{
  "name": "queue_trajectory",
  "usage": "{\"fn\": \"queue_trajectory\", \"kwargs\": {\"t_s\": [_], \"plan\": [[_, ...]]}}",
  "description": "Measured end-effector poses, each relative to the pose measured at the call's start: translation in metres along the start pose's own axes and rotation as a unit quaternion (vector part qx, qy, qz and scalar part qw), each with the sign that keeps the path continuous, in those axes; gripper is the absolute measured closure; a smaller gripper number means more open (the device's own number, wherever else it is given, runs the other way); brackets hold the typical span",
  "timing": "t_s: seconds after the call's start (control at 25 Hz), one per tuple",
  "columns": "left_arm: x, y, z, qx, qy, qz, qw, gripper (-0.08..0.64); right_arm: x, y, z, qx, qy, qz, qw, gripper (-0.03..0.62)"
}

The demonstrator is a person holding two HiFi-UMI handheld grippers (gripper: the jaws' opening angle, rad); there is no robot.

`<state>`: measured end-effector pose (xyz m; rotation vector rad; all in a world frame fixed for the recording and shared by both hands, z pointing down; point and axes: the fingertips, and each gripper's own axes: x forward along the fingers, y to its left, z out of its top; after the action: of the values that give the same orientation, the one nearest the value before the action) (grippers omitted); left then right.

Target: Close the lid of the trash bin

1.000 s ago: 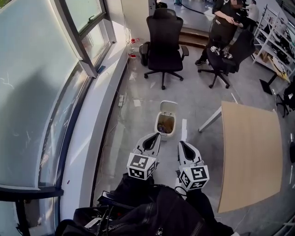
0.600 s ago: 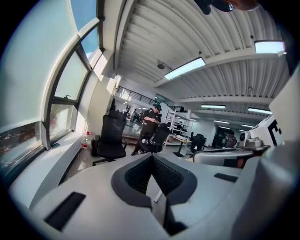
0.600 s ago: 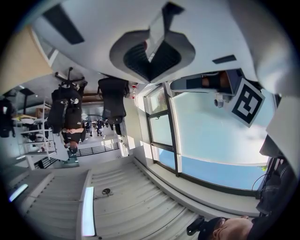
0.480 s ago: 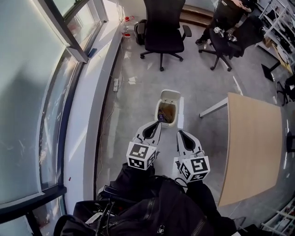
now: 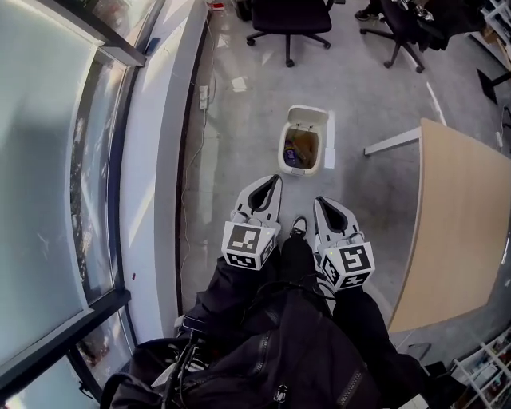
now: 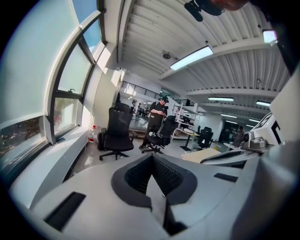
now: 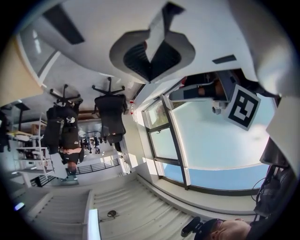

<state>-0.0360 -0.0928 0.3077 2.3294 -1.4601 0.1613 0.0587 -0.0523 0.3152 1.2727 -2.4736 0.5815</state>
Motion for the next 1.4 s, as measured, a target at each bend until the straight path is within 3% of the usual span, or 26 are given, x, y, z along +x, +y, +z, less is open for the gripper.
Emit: {"fn": "queue_trajectory", "kwargs": {"t_s": [0.36, 0.96, 1.4], "plan": [[0.020, 0.033, -0.110, -0.033, 0.090, 0.057, 0.9937, 0.558, 0.050, -0.030, -0.091, 0.009, 0.077, 0.037, 0.996, 0.592], [0.014, 0.048, -0.295, -0.088, 0.203, 0.079, 0.9721, 0.558, 0.131, -0.076, -0.248, 0.010, 0.156, 0.071, 0.985, 0.592], [0.010, 0.062, -0.353, -0.107, 0.243, 0.085, 0.9605, 0.558, 0.153, -0.070, -0.308, 0.019, 0.188, 0.083, 0.978, 0.592]]}}
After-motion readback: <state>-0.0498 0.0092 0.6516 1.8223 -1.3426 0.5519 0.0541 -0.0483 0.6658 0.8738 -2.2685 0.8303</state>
